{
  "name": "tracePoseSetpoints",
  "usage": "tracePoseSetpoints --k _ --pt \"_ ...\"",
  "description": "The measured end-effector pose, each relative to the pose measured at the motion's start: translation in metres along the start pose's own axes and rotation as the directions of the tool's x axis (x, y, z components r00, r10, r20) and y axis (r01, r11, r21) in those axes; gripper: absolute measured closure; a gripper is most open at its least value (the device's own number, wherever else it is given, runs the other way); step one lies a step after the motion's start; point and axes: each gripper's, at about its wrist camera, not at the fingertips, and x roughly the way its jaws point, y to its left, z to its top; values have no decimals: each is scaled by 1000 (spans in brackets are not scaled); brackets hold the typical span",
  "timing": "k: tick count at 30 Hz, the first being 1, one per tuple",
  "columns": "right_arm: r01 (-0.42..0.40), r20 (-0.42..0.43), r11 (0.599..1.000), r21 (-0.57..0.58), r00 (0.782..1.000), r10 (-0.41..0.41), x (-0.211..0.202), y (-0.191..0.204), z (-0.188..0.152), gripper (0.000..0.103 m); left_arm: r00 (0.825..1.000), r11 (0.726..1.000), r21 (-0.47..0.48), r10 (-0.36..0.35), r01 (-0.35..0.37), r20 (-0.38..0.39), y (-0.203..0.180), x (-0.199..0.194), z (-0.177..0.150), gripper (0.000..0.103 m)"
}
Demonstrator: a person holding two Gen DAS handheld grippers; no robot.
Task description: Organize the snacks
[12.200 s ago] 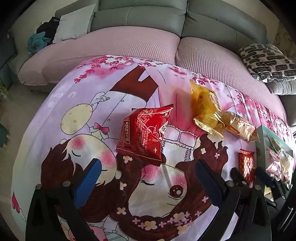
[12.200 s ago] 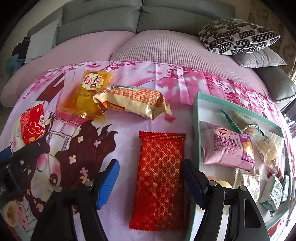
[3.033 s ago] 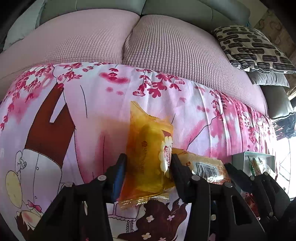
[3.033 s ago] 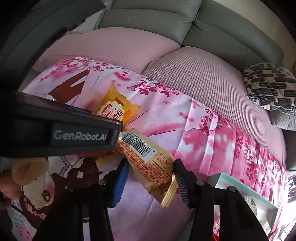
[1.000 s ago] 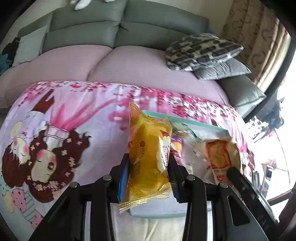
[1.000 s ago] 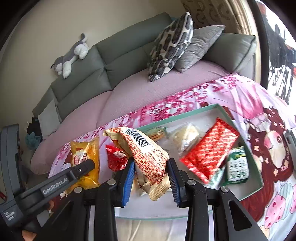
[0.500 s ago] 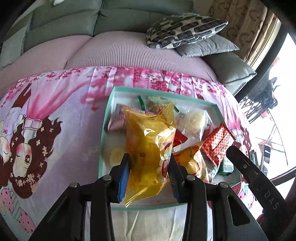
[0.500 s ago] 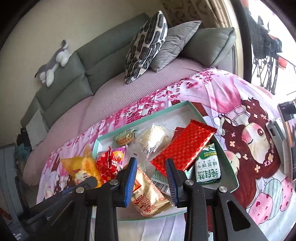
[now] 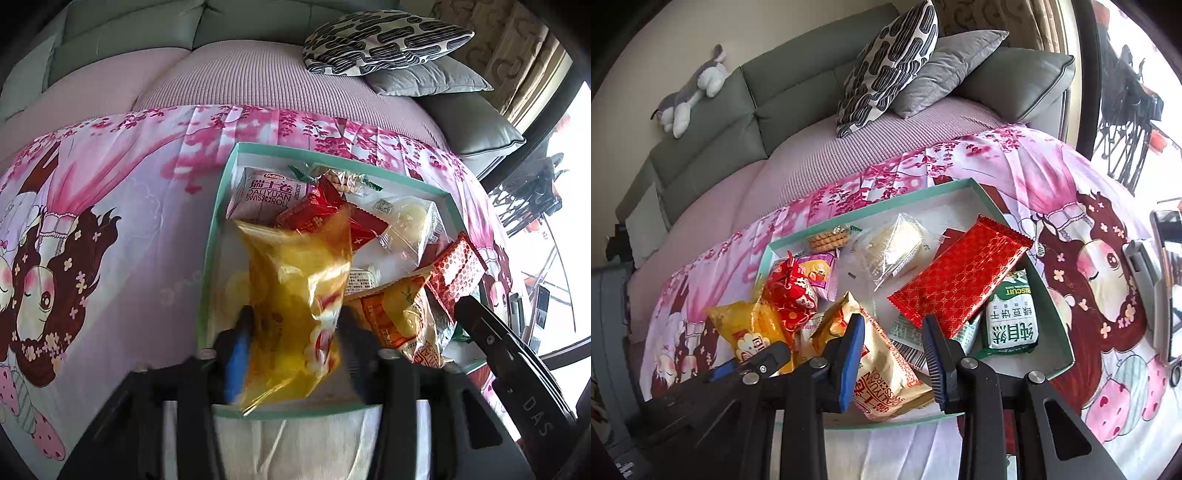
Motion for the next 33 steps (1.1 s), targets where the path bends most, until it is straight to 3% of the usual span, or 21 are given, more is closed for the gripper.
tracePoseSetpoints --k 1,5,7,11,14,18,21,27,33 --pt "5 -2 1000 -4 1000 -5 0 1 0 68 1000 1000 -1 -3 3 6 0 -3 1 34" --pt "28 -14 1000 -10 999 -28 -2 2 -3 66 999 1000 -8 -9 9 32 2 -17 1 31" --pt "40 -19 999 -22 999 -40 -4 4 -5 52 999 1000 -22 7 -7 40 8 -23 -1 29" --pt "44 -18 997 -57 999 -45 -10 13 -14 46 994 997 -39 69 -66 80 21 -38 -6 17" --pt "29 -12 997 -77 999 -30 -15 23 -24 32 979 985 -32 170 -167 116 35 -47 -14 14" --pt "34 5 993 -112 999 -34 -22 36 -39 13 942 952 -33 306 -304 139 58 -54 -27 9" --pt "35 6 993 -114 999 -34 -25 39 -50 1 928 937 -48 349 -346 133 76 -58 -39 9" --pt "42 -18 990 -135 999 -45 -24 43 -72 0 920 927 -71 374 -368 115 96 -65 -57 9" --pt "57 -25 988 -144 998 -62 -20 43 -73 0 926 929 -76 368 -363 86 101 -59 -62 9"
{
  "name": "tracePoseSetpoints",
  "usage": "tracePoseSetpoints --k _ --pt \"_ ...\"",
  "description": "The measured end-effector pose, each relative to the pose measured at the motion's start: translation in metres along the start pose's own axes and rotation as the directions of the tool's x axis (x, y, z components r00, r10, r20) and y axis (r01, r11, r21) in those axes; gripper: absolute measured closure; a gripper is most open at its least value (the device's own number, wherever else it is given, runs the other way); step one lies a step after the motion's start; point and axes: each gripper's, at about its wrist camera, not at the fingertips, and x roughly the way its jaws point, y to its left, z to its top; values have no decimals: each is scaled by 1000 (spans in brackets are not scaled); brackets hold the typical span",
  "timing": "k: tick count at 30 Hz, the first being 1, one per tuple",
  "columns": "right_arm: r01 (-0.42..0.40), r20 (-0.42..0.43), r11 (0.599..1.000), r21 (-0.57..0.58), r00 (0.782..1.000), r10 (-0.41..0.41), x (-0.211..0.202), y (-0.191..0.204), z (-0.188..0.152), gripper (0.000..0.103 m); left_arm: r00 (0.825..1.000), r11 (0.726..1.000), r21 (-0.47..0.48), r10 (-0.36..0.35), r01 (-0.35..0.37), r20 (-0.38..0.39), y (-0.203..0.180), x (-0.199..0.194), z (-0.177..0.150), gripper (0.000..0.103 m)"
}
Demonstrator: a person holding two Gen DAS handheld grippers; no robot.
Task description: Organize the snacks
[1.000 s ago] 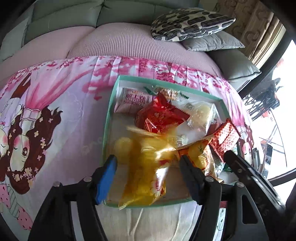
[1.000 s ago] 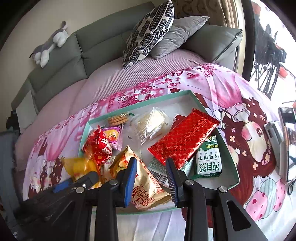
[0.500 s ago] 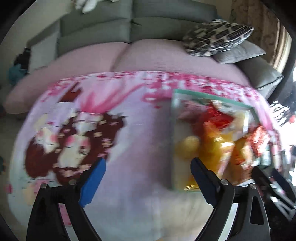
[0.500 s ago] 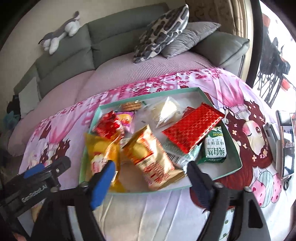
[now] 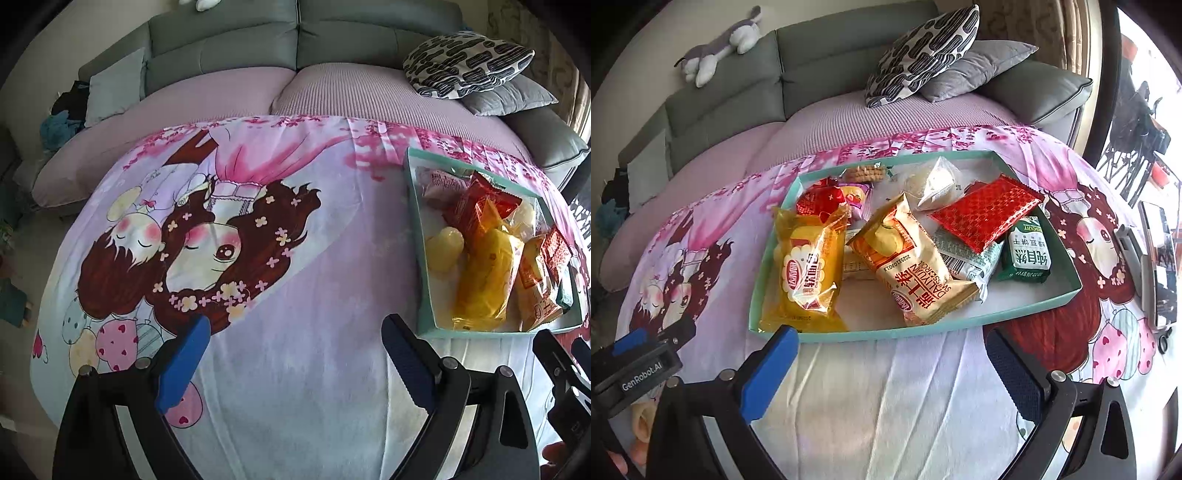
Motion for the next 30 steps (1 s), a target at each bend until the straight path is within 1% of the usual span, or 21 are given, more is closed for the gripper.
tracePoseSetpoints --k 3,7,9,17,30 --pt "6 0 1000 -1 1000 -6 0 0 0 0 1000 1000 -4 -1 1 -9 0 3 0 9" --pt "13 -3 1000 2 1000 -13 2 -1 1 0 1000 1000 13 16 -16 -18 -4 7 -1 9" --pt "16 -5 1000 2 1000 -16 2 -1 1 0 1000 1000 18 13 -13 -20 -5 8 -1 9" --pt "11 -13 1000 5 1000 -11 4 -2 1 0 1000 999 50 20 -19 -17 -13 8 -3 9" --pt "6 -20 1000 20 1000 -5 5 -5 0 0 999 997 74 28 -27 -18 -20 10 -5 9"
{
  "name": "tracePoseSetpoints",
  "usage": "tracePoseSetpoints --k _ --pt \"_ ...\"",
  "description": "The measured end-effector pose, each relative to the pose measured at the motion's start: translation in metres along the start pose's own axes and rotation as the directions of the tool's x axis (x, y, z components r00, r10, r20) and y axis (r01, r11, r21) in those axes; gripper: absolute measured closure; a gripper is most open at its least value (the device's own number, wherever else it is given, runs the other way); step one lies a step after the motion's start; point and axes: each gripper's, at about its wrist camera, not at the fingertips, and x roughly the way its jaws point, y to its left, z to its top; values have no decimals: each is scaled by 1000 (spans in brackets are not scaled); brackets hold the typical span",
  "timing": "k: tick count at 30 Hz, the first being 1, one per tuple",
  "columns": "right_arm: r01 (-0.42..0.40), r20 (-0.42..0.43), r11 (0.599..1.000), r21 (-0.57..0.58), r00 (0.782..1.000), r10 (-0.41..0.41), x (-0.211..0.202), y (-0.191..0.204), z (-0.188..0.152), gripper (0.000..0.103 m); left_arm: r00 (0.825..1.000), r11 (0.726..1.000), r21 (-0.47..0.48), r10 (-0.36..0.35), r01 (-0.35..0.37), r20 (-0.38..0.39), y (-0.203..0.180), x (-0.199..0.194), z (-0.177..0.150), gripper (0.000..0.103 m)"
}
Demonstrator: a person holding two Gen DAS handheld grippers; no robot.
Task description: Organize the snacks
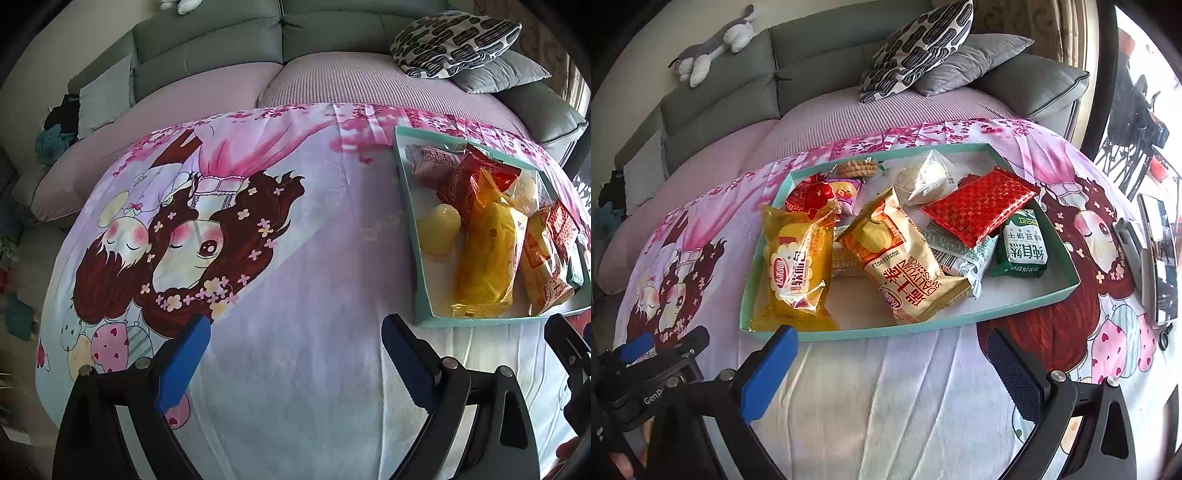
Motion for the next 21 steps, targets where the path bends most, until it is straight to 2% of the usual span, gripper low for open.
tracePoseSetpoints --k 21 --pt "1 -9 1000 -5 1000 -1 2 2 -1 0 1000 1000 8 3 -3 -2 -2 1 -1 9"
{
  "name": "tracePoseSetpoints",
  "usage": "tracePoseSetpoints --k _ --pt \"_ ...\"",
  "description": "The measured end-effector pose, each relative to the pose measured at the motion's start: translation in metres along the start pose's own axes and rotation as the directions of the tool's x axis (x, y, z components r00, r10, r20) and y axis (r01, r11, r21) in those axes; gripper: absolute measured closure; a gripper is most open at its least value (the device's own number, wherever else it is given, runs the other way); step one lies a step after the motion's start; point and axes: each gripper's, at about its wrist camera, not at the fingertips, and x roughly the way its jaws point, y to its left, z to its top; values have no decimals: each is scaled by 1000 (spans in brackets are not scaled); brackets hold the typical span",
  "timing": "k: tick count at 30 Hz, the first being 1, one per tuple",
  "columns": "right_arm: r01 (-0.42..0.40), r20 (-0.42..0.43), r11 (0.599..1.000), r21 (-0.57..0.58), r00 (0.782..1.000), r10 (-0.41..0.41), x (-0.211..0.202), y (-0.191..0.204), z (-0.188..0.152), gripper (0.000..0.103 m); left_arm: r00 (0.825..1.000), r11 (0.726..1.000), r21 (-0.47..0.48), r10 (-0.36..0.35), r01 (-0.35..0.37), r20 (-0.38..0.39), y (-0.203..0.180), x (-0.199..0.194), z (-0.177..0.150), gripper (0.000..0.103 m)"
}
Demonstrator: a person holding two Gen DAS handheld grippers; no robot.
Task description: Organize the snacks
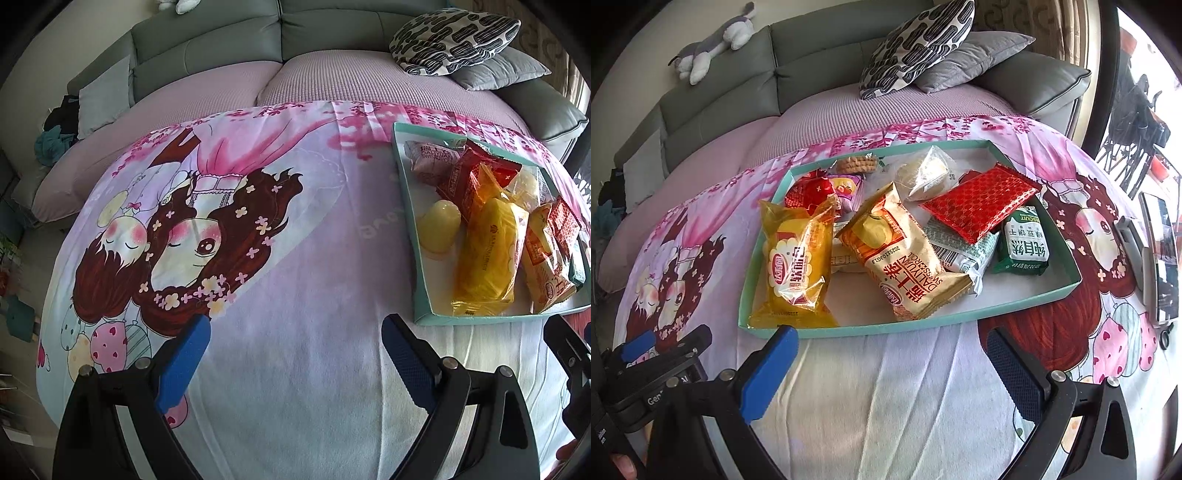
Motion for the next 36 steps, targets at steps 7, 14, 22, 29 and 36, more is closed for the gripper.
tracePoseSetpoints --k 7,14,22,29,36 --pt "1 -2 1000 0 1000 -1 1 0 0 0 1000 1000 1 2 -2 -1 -1 0 0 9" --pt "-1 -5 1000 -7 1000 1 2 1 0 0 1000 1000 4 5 -5 -5 0 1 -1 9" --pt "0 -7 1000 -8 1000 0 1 1 0 0 1000 1000 8 8 -8 -10 0 2 -1 9" --pt "-1 -8 1000 -11 1000 1 2 1 0 0 1000 1000 9 10 -10 -12 -1 3 -1 9" --pt "-2 -8 1000 -18 1000 2 1 2 -1 0 1000 1000 10 11 -10 -13 0 4 -1 9"
